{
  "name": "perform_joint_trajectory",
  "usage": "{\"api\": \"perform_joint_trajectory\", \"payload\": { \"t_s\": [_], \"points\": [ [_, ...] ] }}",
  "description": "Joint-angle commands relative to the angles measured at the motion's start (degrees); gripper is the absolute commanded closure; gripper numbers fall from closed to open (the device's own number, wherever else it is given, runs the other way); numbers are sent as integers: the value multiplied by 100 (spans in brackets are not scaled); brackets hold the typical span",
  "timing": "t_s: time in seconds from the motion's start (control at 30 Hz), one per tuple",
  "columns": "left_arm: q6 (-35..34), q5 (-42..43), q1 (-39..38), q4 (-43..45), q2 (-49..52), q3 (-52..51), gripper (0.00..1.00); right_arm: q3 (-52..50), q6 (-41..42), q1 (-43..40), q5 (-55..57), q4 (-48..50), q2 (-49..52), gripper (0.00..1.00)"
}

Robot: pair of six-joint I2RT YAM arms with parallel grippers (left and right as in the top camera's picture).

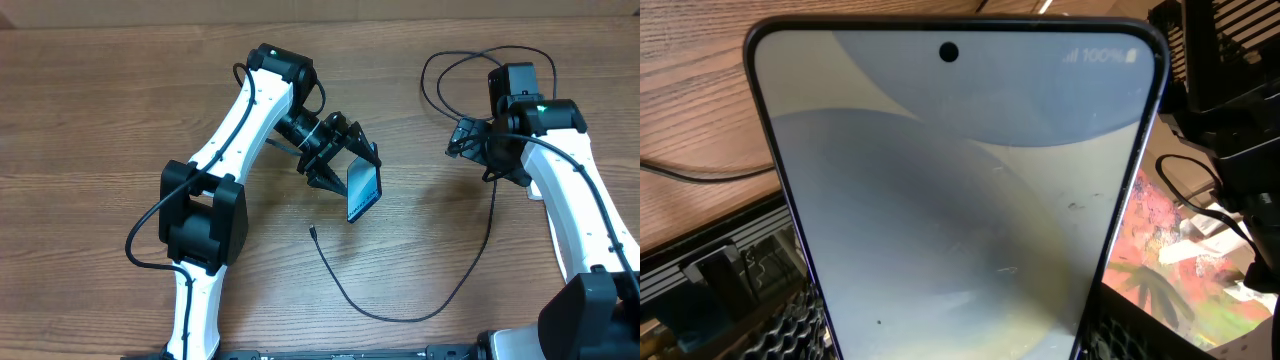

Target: Plug charger to phone and switch on socket

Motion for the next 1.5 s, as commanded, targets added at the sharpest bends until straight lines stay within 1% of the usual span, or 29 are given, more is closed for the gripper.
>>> {"api": "perform_joint_trajectory", "payload": {
  "t_s": [0.0,0.8,0.93,1.1,1.13,1.2,1.23,1.47],
  "points": [
    [-90,330,-4,-39,-11,160,53,107,28,24,79,37,17,0],
    [-81,267,-7,-39,-11,160,51,107,28,24,79,35,17,0],
    [-39,-181,-7,-33,-11,160,51,107,28,24,79,37,17,0],
    [369,-1185,-7,271,-11,160,51,107,28,22,79,37,17,0],
    [501,-1370,-7,321,-11,160,50,107,28,24,79,35,17,0],
    [850,-1539,-7,450,-11,160,45,107,28,24,79,37,17,0],
    [944,-1593,-7,533,-9,160,45,107,28,24,79,35,17,0],
    [994,-1788,-7,1012,-9,160,41,107,28,24,79,37,17,0]
  ]
}}
